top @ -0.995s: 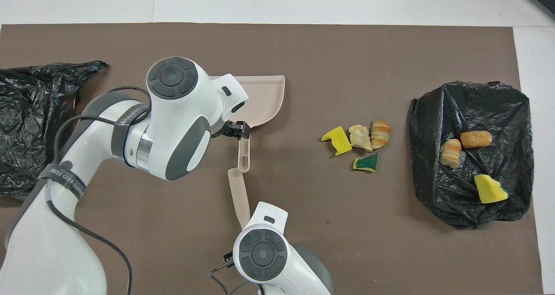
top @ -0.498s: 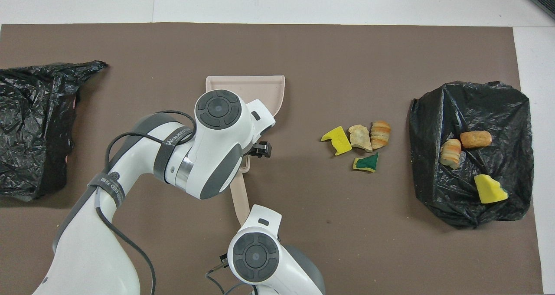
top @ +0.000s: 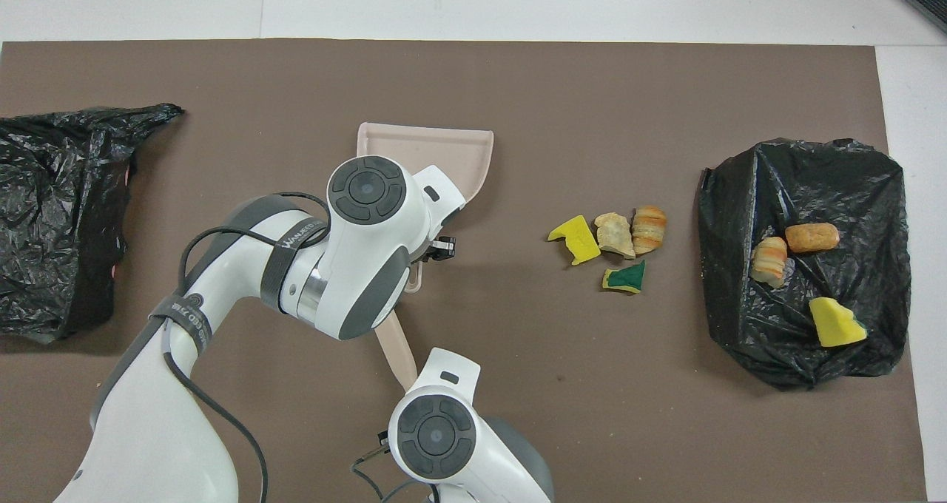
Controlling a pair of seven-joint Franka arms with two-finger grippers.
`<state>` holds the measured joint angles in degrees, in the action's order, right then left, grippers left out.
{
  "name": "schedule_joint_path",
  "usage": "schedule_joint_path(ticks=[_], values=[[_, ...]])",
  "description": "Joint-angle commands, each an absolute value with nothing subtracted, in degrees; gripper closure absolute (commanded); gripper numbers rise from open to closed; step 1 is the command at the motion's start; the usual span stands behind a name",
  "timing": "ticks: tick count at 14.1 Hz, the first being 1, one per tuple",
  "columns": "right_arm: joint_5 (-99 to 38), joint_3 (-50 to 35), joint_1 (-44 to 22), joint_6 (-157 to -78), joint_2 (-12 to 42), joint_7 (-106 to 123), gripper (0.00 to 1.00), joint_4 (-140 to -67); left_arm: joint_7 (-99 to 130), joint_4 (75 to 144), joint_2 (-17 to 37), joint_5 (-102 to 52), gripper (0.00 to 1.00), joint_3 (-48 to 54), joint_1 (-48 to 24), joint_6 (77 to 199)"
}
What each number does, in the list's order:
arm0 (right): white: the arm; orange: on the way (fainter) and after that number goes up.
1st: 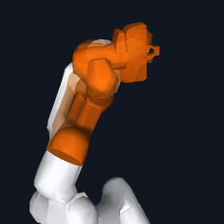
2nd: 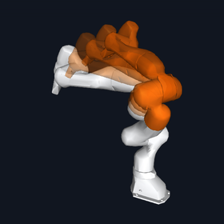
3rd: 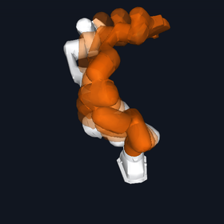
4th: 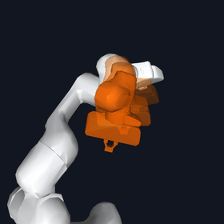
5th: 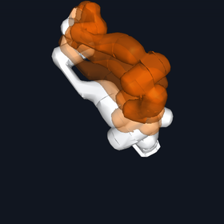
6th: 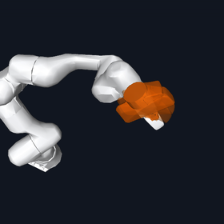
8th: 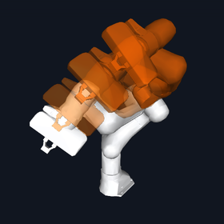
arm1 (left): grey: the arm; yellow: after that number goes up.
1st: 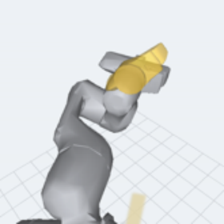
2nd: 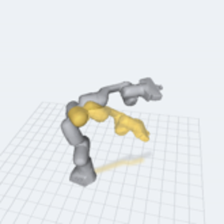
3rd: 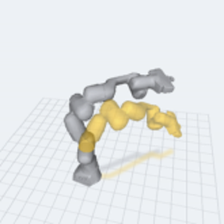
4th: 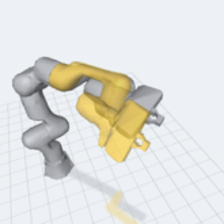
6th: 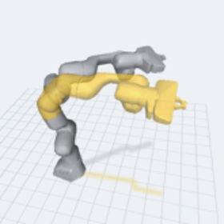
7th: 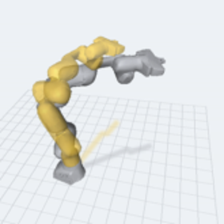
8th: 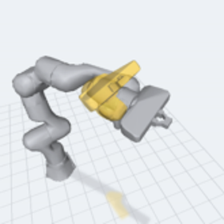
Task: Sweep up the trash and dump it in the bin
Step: 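Place the dustpan near the trash while the right gripper sweeps with the brush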
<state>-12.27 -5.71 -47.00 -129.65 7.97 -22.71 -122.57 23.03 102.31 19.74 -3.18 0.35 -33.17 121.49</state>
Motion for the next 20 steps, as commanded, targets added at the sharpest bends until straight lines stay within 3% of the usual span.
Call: schedule_joint_path(ticks=[1, 7, 11, 15, 20], values=[[-12.6, -5.5, -46.4, -126.1, 5.2, -23.4, 1.00, -122.1, 20.9, 103.3, 18.6, -2.5, 1.00, -0.1, -31.3, 122.3], [-11.3, -5.2, -35.3, -104.4, -9.4, -21.6, 1.00, -122.7, 11.1, 99.1, 16.7, -2.5, 1.00, -0.4, -24.3, 114.0], [-8.0, -5.2, -25.3, -97.7, -15.5, -21.6, 1.00, -122.7, 2.2, 97.9, 15.4, -1.9, 1.00, -0.6, -22.9, 105.5], [-2.9, -5.4, -11.8, -102.4, -12.2, -14.4, 1.00, -122.7, -15.3, 97.2, 15.6, -1.1, 1.00, -0.6, -19.3, 102.7], [7.9, -5.4, -5.6, -109.6, -4.0, -13.1, 1.00, -122.9, -33.5, 95.0, 16.7, -0.1, 1.00, -0.6, -15.8, 102.3]])
